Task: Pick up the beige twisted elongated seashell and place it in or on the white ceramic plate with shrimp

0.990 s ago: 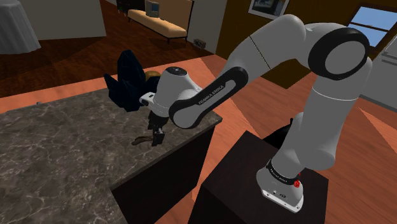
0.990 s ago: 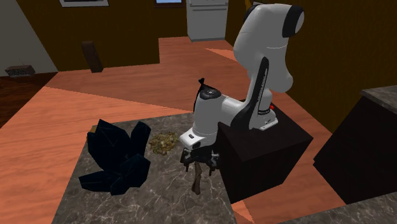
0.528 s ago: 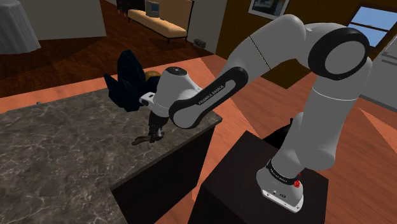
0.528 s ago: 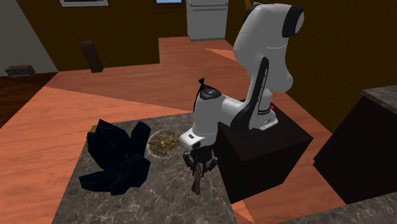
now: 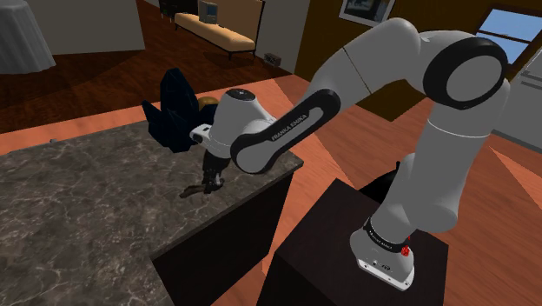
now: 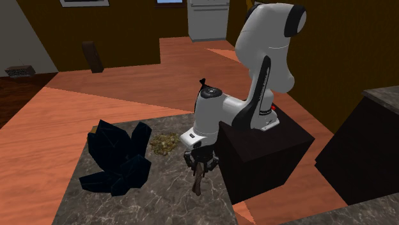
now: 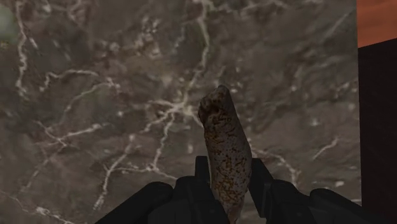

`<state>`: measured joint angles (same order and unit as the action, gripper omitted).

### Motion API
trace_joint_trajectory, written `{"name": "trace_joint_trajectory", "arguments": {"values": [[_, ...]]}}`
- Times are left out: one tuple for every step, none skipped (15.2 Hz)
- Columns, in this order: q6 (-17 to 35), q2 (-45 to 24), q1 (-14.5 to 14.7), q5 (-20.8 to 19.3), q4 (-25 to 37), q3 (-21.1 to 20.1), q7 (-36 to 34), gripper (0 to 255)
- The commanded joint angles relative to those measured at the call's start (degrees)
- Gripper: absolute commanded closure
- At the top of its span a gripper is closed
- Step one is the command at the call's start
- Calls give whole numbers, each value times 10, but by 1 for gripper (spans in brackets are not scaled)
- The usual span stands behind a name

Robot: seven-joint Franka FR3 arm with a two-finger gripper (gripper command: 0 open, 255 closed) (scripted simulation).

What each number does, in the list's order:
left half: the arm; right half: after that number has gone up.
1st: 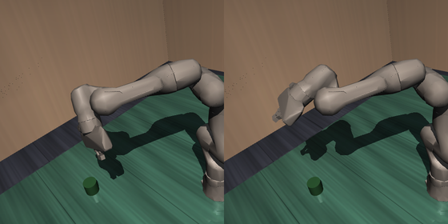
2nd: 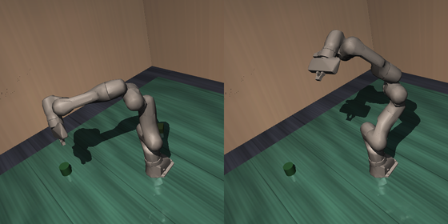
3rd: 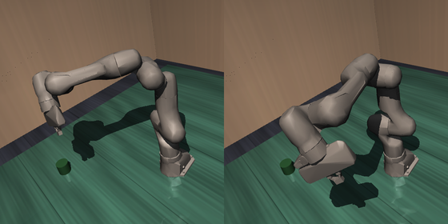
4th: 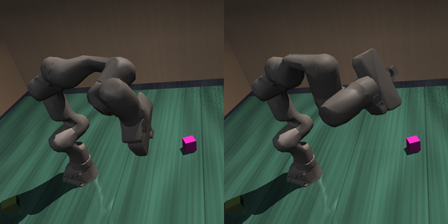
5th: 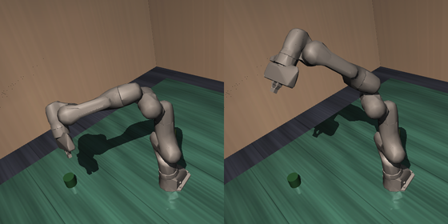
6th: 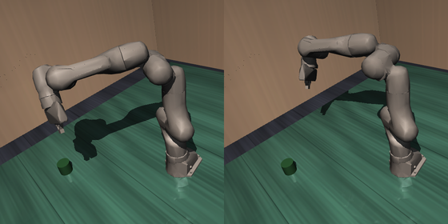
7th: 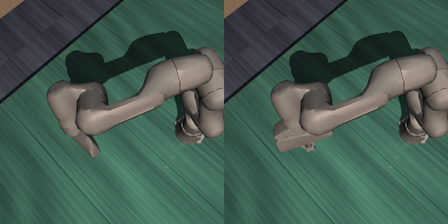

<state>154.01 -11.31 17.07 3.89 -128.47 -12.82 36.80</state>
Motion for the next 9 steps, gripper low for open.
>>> {"name": "trace_joint_trajectory", "arguments": {"values": [[-12,11,-1,3,2,-1,1,255],[-20,17,-1,4,3,-2,1,255],[-27,22,-2,5,5,-2,2,255],[-34,28,-2,6,7,-2,2,255],[-41,33,-3,8,9,-3,2,255],[-49,38,-3,9,11,-3,3,255],[-56,43,-3,10,13,-3,3,255],[-63,48,-4,11,16,-3,3,255],[-71,53,-4,12,18,-3,4,255]]}}
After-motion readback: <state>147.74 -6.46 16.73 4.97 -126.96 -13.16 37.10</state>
